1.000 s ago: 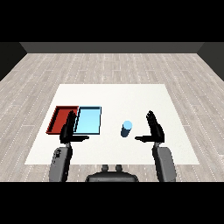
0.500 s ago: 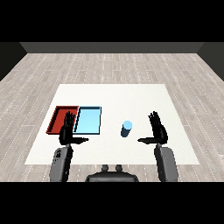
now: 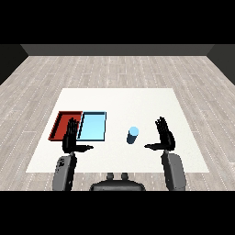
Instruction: Pick the blue can and put it in the blue box
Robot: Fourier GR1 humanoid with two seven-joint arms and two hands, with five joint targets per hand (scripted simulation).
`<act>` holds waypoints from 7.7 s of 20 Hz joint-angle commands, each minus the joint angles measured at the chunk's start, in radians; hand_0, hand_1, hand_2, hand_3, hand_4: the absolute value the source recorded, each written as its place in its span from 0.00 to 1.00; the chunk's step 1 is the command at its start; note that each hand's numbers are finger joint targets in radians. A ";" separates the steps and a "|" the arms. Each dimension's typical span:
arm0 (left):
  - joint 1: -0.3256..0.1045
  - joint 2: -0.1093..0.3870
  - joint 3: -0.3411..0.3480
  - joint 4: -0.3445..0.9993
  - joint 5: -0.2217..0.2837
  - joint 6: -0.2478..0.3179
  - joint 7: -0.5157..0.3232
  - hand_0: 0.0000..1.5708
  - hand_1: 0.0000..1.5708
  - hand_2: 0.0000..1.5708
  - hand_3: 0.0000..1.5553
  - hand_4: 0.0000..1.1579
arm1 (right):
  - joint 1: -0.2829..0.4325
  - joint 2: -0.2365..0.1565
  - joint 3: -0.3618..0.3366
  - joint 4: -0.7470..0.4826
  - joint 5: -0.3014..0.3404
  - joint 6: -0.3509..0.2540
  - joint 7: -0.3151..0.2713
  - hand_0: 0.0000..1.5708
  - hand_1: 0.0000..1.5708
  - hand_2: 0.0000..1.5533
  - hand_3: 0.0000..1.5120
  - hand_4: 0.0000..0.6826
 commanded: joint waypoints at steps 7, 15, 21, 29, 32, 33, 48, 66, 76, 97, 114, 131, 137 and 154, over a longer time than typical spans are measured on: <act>-0.034 -0.004 -0.007 0.037 0.008 0.013 -0.001 0.00 0.00 0.00 0.00 0.00 | -0.026 -0.001 -0.010 0.105 -0.024 0.014 0.016 0.00 0.00 0.00 0.00 0.00; 0.007 -0.016 -0.022 0.004 0.018 0.007 0.002 0.00 0.00 0.00 0.00 0.00 | -0.152 0.047 -0.008 0.305 -0.020 -0.035 -0.026 0.00 0.00 0.00 0.00 0.00; -0.012 -0.007 -0.001 -0.038 0.050 0.014 0.035 0.00 0.00 0.00 0.00 0.00 | -0.066 0.055 0.037 0.195 -0.023 -0.050 0.035 0.00 0.00 0.00 0.00 0.00; -0.076 0.007 0.032 0.144 0.020 0.002 -0.082 0.00 0.00 0.00 0.00 0.00 | -0.108 0.068 0.051 0.343 -0.008 -0.073 -0.055 0.00 0.00 0.00 0.00 0.00; -0.045 0.031 0.033 -0.004 0.055 0.000 0.037 0.00 0.00 0.00 0.00 0.00 | -0.204 0.054 0.045 0.401 -0.029 -0.076 -0.021 0.00 0.00 0.00 0.00 0.00; -0.039 0.006 0.009 -0.016 0.018 0.038 0.015 0.00 0.00 0.00 0.00 0.00 | -0.191 0.082 0.068 0.448 0.001 -0.090 -0.106 0.00 0.00 0.00 0.00 0.00; 0.026 0.026 0.024 -0.010 0.041 -0.023 -0.040 0.00 0.00 0.00 0.00 0.00 | -0.260 0.083 0.118 0.548 -0.044 -0.118 -0.135 0.00 0.00 0.00 0.00 0.00; 0.030 0.027 0.034 -0.084 0.070 0.000 0.034 0.00 0.00 0.00 0.00 0.00 | -0.335 0.083 0.262 0.668 -0.138 -0.187 -0.163 0.00 0.00 0.00 0.00 0.00; -0.016 0.002 0.007 0.057 0.019 -0.003 -0.058 0.00 0.00 0.00 0.00 0.00 | -0.384 0.083 0.275 0.694 -0.106 -0.340 -0.125 0.97 0.97 0.96 0.96 0.85; -0.052 -0.030 -0.125 0.031 -0.042 0.047 0.058 0.00 0.00 0.00 0.00 0.00 | -0.344 0.054 0.308 0.408 0.004 -0.378 -0.069 0.95 0.95 0.94 0.93 0.95; -0.232 -0.032 -0.250 0.260 0.018 0.129 0.055 0.00 0.00 0.00 0.00 0.00 | -0.457 0.083 0.292 0.275 0.065 -0.359 0.039 0.91 0.91 0.93 0.94 0.96; -0.312 -0.032 -0.396 0.433 0.092 0.271 0.028 0.00 0.00 0.00 0.00 0.00 | -0.438 0.065 0.361 0.253 0.020 -0.384 -0.005 0.89 0.89 0.93 0.93 0.98; -0.383 -0.032 -0.549 0.463 0.183 0.398 0.064 0.00 0.00 0.00 0.00 0.00 | -0.446 0.083 0.383 0.336 0.017 -0.356 -0.098 0.89 0.89 0.93 0.93 0.99; -0.433 -0.032 -0.519 0.623 0.207 0.337 -0.042 0.00 0.00 0.00 0.00 0.00 | -0.495 0.083 0.536 0.317 -0.044 -0.472 -0.064 0.91 0.91 0.92 0.92 0.91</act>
